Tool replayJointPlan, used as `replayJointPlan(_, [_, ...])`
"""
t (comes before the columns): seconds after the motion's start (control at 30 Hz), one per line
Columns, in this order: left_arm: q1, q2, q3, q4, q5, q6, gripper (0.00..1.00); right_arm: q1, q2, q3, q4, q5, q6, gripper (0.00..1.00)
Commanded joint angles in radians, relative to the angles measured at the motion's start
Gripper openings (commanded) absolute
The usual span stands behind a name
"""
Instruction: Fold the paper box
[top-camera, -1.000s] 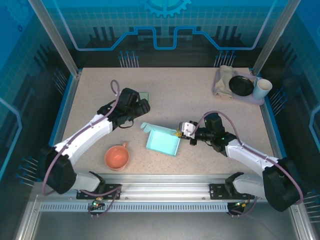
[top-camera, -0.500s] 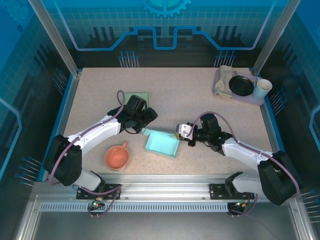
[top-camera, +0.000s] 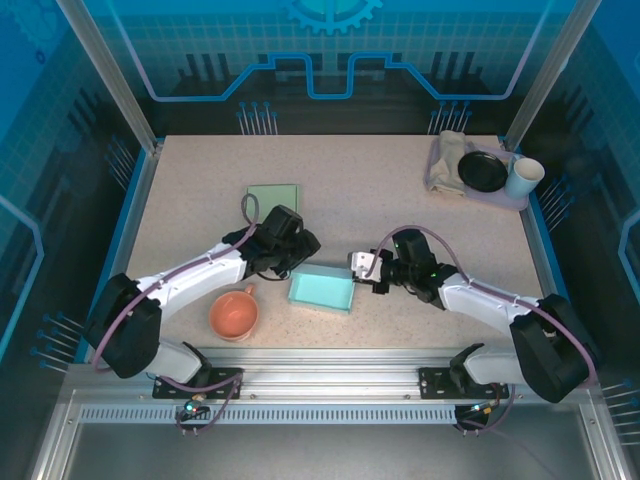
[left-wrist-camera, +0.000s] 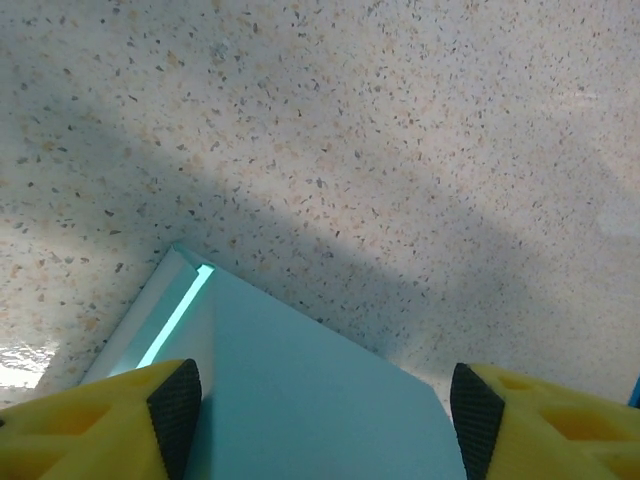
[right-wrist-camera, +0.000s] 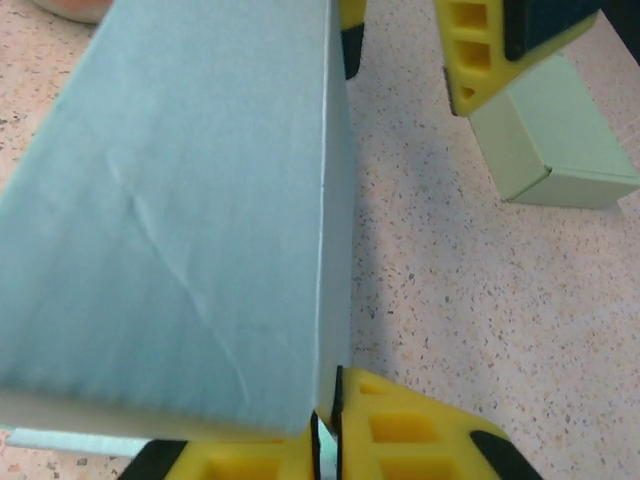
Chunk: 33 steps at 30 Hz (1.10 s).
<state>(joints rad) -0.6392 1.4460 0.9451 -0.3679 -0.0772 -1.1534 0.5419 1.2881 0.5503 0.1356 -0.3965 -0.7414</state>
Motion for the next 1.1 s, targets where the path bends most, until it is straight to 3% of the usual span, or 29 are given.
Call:
replayJointPlan(0.0, [-0.031, -0.018, -0.023, -0.027, -0.037, -0.019, 0.68, 0.029, 0.005, 0.034, -0.042, 0.033, 0.012, 0.21])
replayJointPlan(0.17, [-0.032, -0.003, -0.077, -0.024, -0.081, -0.028, 0.67, 0.065, -0.008, 0.04, -0.073, 0.131, 0.047, 0.47])
replayJointPlan(0.3, [-0.032, 0.013, -0.098, -0.026, -0.117, -0.034, 0.67, 0.1, -0.047, 0.004, -0.019, 0.312, 0.171, 0.54])
replayJointPlan(0.7, [-0.033, 0.032, -0.06, -0.049, -0.185, -0.039, 0.67, 0.129, -0.23, 0.152, -0.433, 0.746, 0.712, 0.69])
replayJointPlan(0.83, [-0.036, 0.056, -0.049, -0.041, -0.182, -0.047, 0.67, 0.129, -0.209, 0.203, -0.447, 0.681, 0.959, 0.72])
replayJointPlan(0.93, [-0.042, 0.073, -0.038, -0.04, -0.184, -0.049, 0.67, 0.131, -0.142, 0.229, -0.448, 0.633, 1.035, 0.73])
replayJointPlan(1.07, [-0.053, 0.096, -0.027, -0.046, -0.195, -0.047, 0.66, 0.134, -0.159, 0.229, -0.498, 0.727, 1.101, 0.74])
